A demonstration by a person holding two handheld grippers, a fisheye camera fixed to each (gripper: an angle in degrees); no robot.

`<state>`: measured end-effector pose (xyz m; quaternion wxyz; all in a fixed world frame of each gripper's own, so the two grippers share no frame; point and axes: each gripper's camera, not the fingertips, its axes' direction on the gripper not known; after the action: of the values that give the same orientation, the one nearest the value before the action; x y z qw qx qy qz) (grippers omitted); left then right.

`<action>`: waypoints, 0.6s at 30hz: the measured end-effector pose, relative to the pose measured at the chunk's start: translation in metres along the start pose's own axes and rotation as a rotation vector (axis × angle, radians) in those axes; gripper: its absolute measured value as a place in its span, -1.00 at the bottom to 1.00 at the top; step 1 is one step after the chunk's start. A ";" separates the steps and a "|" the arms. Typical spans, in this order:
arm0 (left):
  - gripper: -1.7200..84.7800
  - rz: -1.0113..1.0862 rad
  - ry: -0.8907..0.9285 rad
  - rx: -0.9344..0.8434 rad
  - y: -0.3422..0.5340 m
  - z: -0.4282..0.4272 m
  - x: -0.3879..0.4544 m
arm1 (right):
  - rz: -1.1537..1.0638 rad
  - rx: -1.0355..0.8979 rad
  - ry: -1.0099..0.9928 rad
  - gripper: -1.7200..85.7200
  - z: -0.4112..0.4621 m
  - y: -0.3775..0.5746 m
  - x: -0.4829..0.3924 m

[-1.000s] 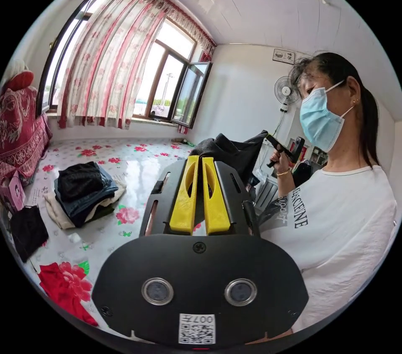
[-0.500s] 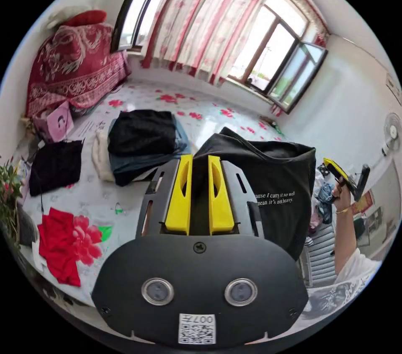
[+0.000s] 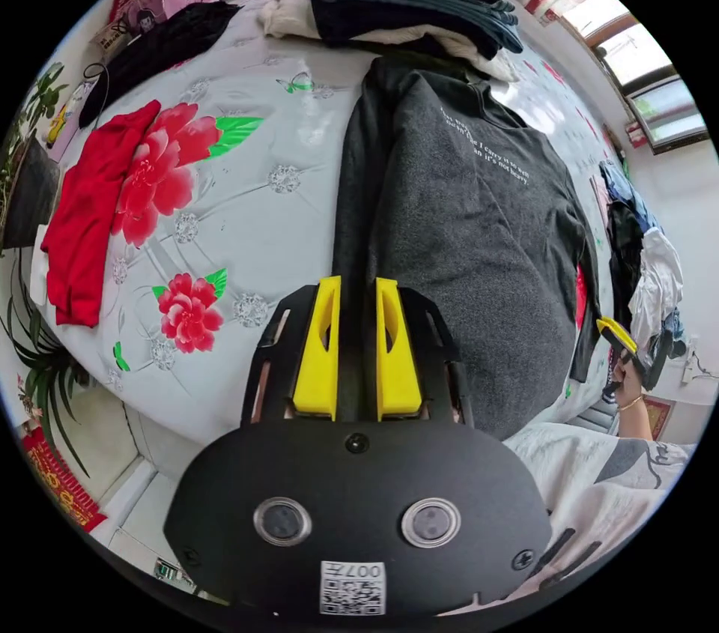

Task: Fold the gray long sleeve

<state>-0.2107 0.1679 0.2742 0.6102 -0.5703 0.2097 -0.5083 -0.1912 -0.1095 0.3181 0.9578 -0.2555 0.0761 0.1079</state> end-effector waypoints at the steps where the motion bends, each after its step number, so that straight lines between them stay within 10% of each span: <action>1: -0.77 0.011 -0.008 -0.044 -0.010 0.012 -0.001 | -0.030 -0.078 0.033 -0.79 0.014 -0.016 -0.001; 6: -0.77 0.102 -0.051 -0.055 -0.033 0.018 0.005 | -0.066 -0.160 0.241 -0.88 0.004 -0.064 0.050; 12: -0.79 0.038 -0.125 -0.033 -0.037 0.009 -0.032 | 0.390 -0.027 0.404 -0.80 -0.082 -0.063 0.186; 18: -0.83 -0.014 -0.105 -0.004 -0.012 -0.013 -0.072 | 0.191 0.190 0.074 -0.76 -0.126 -0.017 0.117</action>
<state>-0.2551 0.2255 0.2585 0.6157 -0.5989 0.1742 -0.4816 -0.0855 -0.1676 0.1948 0.9595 -0.1590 0.1453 0.1813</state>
